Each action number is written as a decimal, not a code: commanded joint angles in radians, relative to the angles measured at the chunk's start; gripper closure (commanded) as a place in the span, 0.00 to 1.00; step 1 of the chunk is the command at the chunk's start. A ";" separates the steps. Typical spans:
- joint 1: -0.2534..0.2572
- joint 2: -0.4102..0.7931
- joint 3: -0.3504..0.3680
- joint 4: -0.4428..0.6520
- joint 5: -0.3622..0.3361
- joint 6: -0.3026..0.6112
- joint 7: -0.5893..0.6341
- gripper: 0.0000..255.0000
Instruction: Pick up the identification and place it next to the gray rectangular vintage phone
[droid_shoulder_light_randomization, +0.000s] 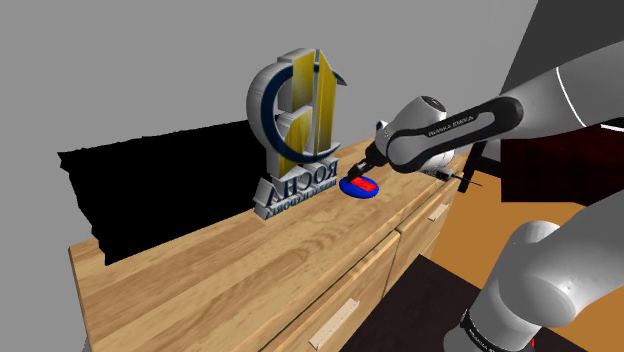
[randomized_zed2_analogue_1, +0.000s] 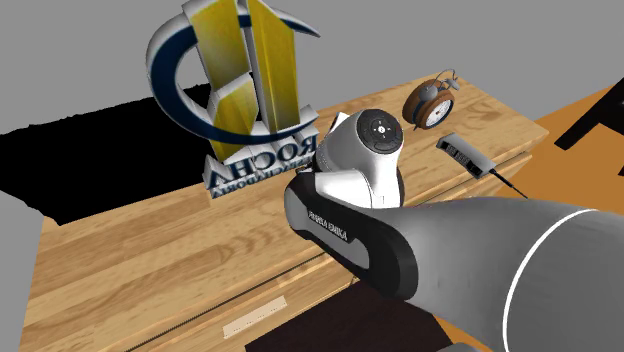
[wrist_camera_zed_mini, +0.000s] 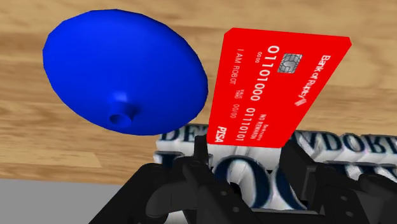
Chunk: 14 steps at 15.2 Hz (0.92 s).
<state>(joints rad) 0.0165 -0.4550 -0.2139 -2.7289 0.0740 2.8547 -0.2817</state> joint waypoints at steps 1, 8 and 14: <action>0.012 0.005 -0.070 0.012 0.012 -0.008 -0.074 1.00; 0.073 0.053 -0.325 0.109 0.078 -0.061 -0.331 1.00; 0.163 0.128 -0.552 0.239 0.179 -0.130 -0.556 1.00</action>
<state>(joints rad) 0.1575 -0.3469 -0.7275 -2.5152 0.2290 2.7336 -0.7982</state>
